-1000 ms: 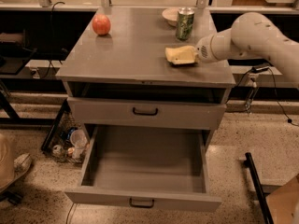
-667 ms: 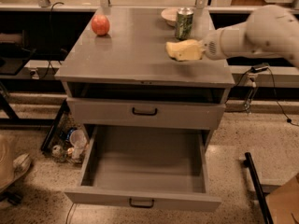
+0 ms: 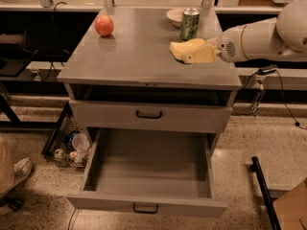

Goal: Place sponge into middle drawer

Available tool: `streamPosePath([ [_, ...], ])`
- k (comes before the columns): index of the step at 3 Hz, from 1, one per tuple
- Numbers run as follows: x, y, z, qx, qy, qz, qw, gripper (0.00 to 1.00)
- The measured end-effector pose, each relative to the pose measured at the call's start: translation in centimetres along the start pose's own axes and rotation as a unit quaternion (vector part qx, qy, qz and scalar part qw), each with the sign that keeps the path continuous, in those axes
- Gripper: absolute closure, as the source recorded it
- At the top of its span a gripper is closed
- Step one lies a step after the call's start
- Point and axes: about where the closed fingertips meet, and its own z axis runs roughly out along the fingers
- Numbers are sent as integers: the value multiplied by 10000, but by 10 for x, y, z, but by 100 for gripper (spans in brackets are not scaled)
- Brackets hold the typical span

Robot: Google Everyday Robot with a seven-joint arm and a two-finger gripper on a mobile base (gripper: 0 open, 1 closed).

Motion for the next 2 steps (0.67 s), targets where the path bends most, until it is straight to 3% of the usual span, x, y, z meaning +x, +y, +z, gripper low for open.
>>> streamPosePath([
  [1,28,25,2,-285,215,-87,9993,100],
  [2,78,86,6,-941,657,-257,9931,100],
])
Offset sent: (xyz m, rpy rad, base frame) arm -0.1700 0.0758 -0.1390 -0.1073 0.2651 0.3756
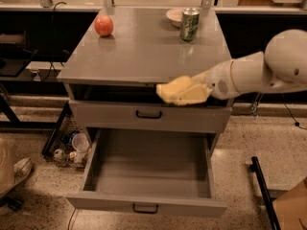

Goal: Place sponge into middle drawer

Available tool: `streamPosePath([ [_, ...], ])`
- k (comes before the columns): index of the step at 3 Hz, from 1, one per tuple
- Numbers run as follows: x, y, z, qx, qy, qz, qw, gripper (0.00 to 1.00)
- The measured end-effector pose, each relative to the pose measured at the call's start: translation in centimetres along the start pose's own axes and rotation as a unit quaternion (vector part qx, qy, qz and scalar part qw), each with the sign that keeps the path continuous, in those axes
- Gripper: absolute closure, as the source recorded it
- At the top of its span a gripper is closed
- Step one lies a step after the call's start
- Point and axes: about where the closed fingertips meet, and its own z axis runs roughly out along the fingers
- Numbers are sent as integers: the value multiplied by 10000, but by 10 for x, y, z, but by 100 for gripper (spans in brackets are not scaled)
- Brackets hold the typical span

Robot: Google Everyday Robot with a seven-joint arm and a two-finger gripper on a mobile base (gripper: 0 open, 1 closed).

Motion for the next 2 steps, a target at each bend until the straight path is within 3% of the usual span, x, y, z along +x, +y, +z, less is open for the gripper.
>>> streamPosePath([
  [1,52,62,39,-654,445,-51,9969,100],
  [2,52,62,39,-655,446,-50,9968,100],
])
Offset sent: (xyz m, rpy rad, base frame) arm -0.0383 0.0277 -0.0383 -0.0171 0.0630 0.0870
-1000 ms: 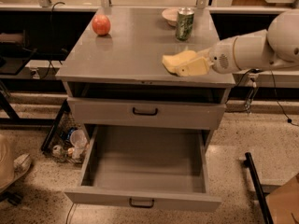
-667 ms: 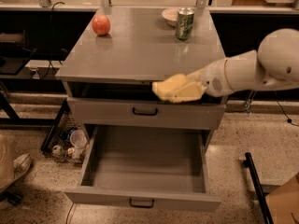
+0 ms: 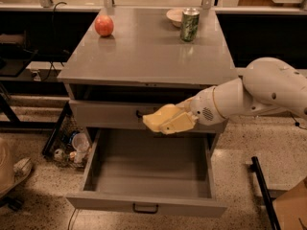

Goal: Place sponge into middle drawer

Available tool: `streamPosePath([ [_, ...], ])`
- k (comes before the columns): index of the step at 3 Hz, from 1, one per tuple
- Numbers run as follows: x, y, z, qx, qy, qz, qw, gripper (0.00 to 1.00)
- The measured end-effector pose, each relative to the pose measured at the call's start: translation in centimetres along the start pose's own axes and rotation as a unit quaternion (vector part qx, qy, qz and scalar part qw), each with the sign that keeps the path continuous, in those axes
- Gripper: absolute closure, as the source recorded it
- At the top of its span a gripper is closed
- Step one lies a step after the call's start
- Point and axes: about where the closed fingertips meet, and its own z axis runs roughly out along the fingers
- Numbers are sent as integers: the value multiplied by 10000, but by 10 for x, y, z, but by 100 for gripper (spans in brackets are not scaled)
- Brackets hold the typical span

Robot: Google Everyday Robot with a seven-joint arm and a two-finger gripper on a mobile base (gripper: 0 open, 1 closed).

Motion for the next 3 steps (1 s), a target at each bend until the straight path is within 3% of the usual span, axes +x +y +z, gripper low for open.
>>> streamPosePath([
  [1,24,3,28,-216,78,254,9994,100],
  [2,72,8,78,-413,157,628,9970,100],
  [3,114,1,118,-410,24,836,9957,100],
])
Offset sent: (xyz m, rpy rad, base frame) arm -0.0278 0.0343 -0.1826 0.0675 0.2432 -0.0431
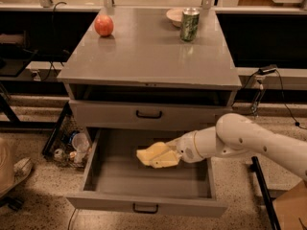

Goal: Place sponge into middle drawer

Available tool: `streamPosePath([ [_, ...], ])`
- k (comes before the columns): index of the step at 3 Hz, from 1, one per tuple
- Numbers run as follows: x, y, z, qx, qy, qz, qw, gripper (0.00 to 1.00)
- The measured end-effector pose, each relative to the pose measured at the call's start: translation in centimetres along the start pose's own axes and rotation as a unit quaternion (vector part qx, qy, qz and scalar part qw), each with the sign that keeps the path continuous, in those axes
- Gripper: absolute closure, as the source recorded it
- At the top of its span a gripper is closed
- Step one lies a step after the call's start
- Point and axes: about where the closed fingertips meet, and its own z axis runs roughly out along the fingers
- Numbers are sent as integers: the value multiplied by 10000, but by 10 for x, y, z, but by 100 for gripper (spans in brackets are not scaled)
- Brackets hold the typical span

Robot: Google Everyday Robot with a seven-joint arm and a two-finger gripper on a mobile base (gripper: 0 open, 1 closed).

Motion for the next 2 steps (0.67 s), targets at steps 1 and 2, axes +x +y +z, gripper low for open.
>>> streamPosePath([
  [1,31,-26,34,169,-202,213,9994,100],
  [2,47,-54,62,392,-415,343,9978,100],
])
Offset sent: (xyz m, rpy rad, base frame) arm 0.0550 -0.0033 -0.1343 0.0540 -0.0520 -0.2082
